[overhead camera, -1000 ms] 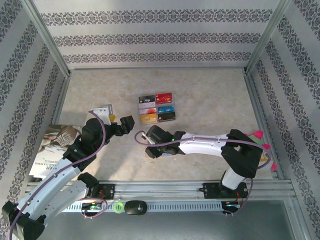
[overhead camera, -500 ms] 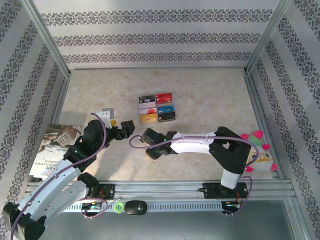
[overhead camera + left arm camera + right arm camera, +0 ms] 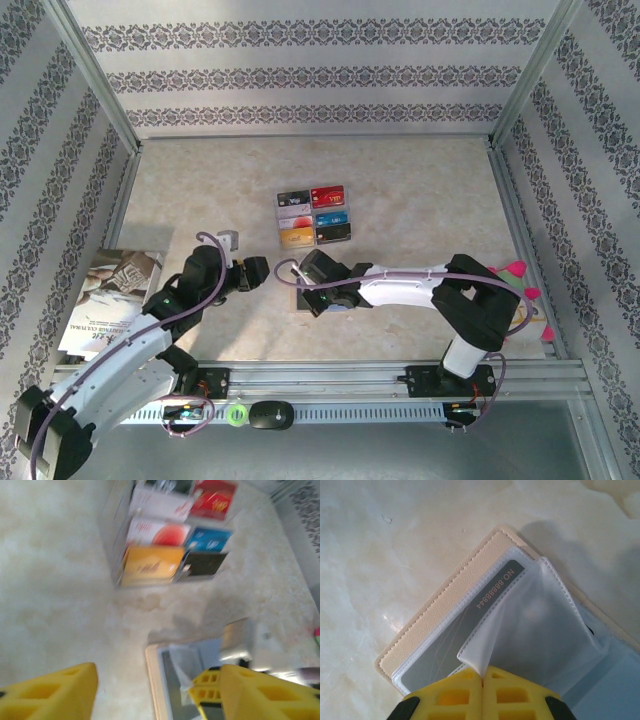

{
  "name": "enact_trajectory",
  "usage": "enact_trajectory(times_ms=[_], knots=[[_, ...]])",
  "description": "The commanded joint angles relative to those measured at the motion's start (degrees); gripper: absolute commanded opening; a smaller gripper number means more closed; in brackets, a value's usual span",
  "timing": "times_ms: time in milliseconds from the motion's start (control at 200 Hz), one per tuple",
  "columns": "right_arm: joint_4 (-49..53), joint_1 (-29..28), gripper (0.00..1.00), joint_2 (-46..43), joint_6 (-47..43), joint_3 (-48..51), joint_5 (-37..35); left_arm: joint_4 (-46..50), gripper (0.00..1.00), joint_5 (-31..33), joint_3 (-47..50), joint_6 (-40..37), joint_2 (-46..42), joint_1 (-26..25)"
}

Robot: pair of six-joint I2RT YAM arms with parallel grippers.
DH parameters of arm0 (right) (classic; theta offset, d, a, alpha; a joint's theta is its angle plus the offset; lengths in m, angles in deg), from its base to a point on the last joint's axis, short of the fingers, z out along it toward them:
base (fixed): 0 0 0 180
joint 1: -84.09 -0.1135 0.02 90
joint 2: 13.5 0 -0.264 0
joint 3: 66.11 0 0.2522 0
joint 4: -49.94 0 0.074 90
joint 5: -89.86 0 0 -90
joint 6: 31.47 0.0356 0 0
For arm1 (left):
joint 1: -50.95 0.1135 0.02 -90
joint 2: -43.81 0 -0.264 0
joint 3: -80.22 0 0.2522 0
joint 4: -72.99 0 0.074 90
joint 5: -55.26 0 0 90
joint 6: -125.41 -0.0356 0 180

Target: Take the credit cards out of the card holder

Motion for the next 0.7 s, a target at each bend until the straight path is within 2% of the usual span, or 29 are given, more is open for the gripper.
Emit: enact_trajectory(times_ms=[0, 175, 295, 500, 695], knots=[[-6.9, 0.8, 0.00, -2.9, 3.4, 3.3, 3.8, -5.0, 0.57, -1.3, 2.3, 4.3, 3.0, -1.5], [-13.3, 2.5, 0.00, -5.2, 6.7, 7.8, 7.9, -11.1, 0.47, -0.9, 3.0, 5.8, 12.8, -7.2], [-16.0, 3.2, 0.00, -6.2, 8.1, 10.0, 9.3, -15.5, 0.45, -1.1, 2.1, 6.0, 19.4, -10.6], [-17.7, 3.7, 0.00, -7.7, 9.3, 11.8, 9.9, -13.9, 0.32, 0.7, -2.4, 4.1, 27.6, -13.6], [-18.4, 4.0, 0.00, -8.6, 9.9, 12.9, 9.8, -13.5, 0.29, 0.8, -5.8, 2.9, 32.5, -15.9]])
